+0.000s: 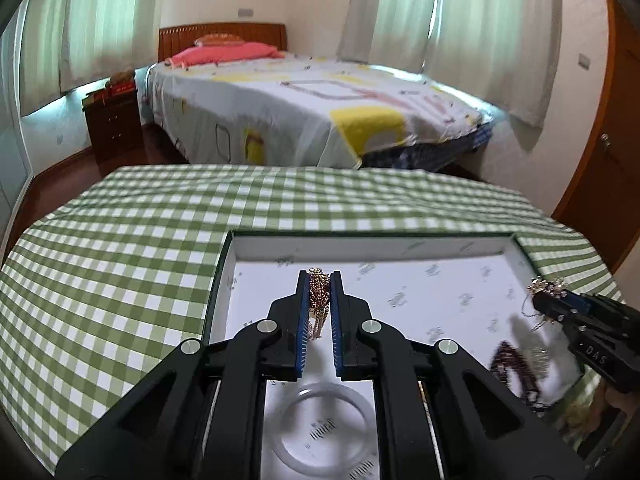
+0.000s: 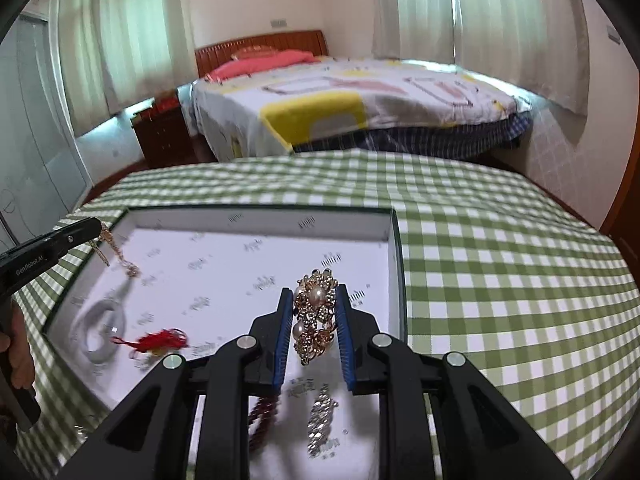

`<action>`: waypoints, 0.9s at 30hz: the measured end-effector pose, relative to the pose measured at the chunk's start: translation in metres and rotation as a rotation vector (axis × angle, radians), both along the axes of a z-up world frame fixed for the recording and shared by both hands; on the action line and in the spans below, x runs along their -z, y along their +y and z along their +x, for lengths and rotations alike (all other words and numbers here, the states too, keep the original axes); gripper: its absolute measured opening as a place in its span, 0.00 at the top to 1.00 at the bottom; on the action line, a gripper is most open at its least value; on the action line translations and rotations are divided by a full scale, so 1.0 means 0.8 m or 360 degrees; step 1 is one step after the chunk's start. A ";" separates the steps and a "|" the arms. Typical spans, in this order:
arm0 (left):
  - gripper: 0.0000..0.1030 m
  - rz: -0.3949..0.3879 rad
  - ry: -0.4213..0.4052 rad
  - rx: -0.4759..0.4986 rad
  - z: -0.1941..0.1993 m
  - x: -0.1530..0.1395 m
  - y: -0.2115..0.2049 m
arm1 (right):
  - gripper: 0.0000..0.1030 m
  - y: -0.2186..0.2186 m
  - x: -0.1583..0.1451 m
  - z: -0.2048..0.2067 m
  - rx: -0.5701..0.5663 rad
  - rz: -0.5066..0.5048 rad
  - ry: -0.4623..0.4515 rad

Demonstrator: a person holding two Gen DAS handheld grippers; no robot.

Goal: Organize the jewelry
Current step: 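Carry the chain and brooch over the tray and open both tools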

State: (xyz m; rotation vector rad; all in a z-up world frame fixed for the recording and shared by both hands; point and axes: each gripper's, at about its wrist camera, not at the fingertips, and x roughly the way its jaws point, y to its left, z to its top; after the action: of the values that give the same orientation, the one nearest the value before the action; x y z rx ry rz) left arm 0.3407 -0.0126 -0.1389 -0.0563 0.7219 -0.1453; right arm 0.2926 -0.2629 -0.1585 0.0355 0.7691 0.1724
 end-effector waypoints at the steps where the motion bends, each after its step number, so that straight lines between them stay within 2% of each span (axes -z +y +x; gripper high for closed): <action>1: 0.90 -0.0001 0.0025 -0.0002 0.005 0.005 0.000 | 0.79 -0.002 0.002 0.002 0.0003 0.0000 0.0014; 8: 0.90 -0.0014 0.0190 -0.0022 0.027 0.035 0.006 | 0.79 -0.006 0.016 0.019 -0.0001 0.0008 0.0122; 14: 0.89 -0.0021 0.0205 -0.0024 0.025 0.037 0.008 | 0.78 -0.008 0.019 0.023 0.0011 0.0014 0.0156; 20: 0.74 0.0001 0.0185 -0.0022 0.024 0.036 0.005 | 0.70 -0.009 0.019 0.023 0.0004 0.0018 0.0145; 24: 0.67 0.0016 0.0152 -0.0015 0.019 0.032 0.003 | 0.68 -0.009 0.017 0.021 0.0003 0.0022 0.0127; 27: 0.58 0.0005 0.0140 -0.0013 0.015 0.030 0.005 | 0.65 -0.009 0.016 0.020 0.0000 0.0030 0.0112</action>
State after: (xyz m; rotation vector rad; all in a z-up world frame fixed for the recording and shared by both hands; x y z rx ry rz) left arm 0.3531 -0.0086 -0.1626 -0.0630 0.8097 -0.1341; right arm 0.3082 -0.2703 -0.1710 0.0596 0.8378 0.1791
